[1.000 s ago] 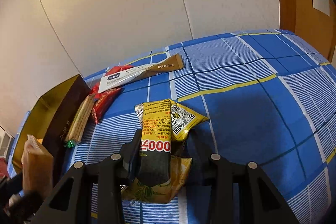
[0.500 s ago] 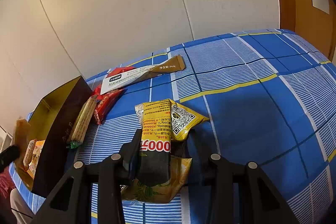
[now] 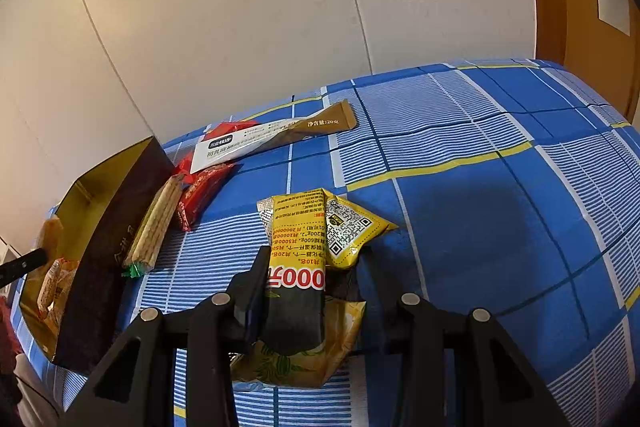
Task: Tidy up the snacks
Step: 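Carry the brown pastry pack into the tin tray and open the left tool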
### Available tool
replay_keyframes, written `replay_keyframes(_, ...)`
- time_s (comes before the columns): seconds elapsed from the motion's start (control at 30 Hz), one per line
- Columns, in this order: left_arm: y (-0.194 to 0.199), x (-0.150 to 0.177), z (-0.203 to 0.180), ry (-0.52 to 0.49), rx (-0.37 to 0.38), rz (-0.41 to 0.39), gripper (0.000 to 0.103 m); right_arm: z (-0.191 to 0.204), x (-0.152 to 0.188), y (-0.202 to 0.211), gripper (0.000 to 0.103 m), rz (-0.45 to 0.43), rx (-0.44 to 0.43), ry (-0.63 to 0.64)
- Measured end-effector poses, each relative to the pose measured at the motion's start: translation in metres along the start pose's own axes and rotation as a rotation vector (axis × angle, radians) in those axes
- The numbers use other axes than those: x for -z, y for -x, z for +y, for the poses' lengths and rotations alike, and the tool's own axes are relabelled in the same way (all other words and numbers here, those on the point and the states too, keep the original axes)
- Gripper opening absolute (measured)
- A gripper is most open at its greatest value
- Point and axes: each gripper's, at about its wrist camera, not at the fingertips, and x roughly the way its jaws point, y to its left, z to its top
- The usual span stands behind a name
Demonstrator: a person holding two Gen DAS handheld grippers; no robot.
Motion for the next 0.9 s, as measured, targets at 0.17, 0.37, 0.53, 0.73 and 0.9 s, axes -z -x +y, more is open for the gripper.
replay_keyframes(0.17, -0.017, -0.009, 0.013, 0.035, -0.016, 0.042, 0.038, 0.001, 0.000, -0.002, 0.042, 0.003, 0.010, 0.002)
replay_keyframes(0.37, -0.032, -0.021, -0.005, -0.019, -0.055, 0.044, 0.038, 0.002, 0.000, -0.003, 0.042, 0.006, 0.009, 0.009)
replay_keyframes(0.53, -0.039, -0.013, -0.013, -0.088, -0.123, 0.078, 0.016, 0.001, -0.001, -0.003, 0.042, 0.003, 0.012, 0.010)
replay_keyframes(0.73, -0.049, -0.009, -0.019, -0.140, -0.224, 0.083, 0.017, 0.004, -0.001, 0.000, 0.042, -0.008, 0.016, 0.023)
replay_keyframes(0.9, -0.051, -0.019, -0.010, -0.033, -0.207, 0.113, 0.019, 0.003, -0.001, 0.000, 0.042, -0.007, 0.017, 0.028)
